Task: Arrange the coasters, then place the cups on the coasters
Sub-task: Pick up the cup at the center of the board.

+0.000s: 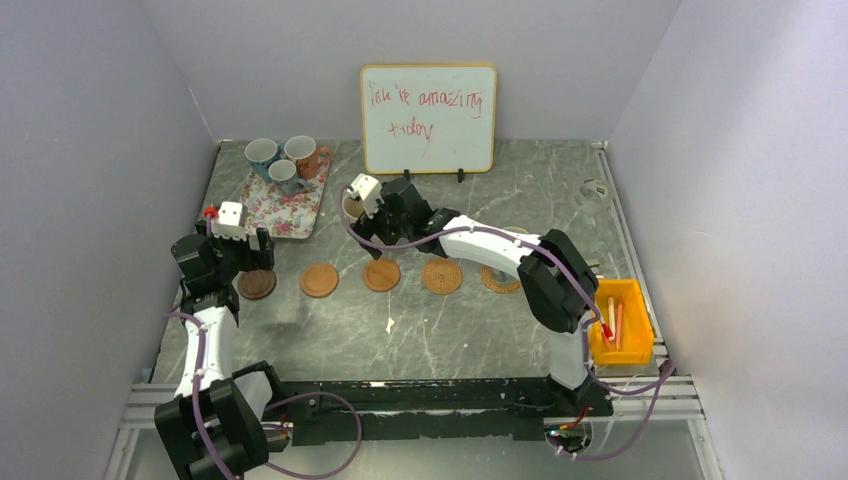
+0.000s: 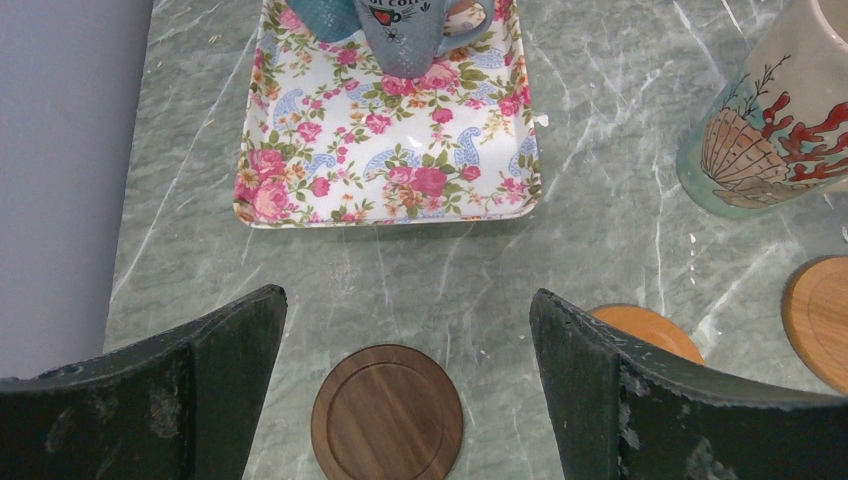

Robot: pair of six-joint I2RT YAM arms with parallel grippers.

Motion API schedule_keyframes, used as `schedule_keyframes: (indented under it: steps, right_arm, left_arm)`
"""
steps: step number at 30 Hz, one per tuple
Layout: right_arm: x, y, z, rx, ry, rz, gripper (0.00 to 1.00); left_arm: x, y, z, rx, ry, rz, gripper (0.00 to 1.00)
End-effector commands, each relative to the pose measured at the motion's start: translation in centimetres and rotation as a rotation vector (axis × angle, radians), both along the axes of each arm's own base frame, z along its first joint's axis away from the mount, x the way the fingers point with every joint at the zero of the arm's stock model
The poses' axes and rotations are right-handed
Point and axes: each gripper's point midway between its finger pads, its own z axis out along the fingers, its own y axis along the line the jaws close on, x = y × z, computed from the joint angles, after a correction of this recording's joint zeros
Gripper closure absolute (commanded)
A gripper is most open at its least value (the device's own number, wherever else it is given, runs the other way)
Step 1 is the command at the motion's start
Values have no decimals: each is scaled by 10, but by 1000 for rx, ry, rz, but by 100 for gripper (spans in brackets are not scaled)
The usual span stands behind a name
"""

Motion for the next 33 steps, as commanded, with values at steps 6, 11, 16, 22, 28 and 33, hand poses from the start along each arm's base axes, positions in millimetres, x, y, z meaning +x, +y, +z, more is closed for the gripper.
schedule_keyframes:
  steps: [6, 11, 16, 22, 28, 33]
  right_arm:
    - [25, -2, 28, 127, -135, -163, 19]
    - [26, -7, 23, 158, -153, -200, 30]
    - [27, -9, 21, 170, -159, -224, 36]
    - [19, -5, 31, 218, -165, -204, 53]
    - [20, -8, 35, 210, -190, -209, 91]
    - [27, -21, 47, 199, -257, -260, 100]
  left_arm:
    - [4, -3, 14, 0, -57, -23, 4]
    - [4, -4, 15, -5, -55, -28, 4]
    - [4, -4, 14, -6, -54, -31, 4]
    - [5, -4, 13, -8, -51, -31, 4]
    - [4, -4, 14, -7, -51, -33, 4]
    - [5, -4, 12, -10, -45, -34, 4]
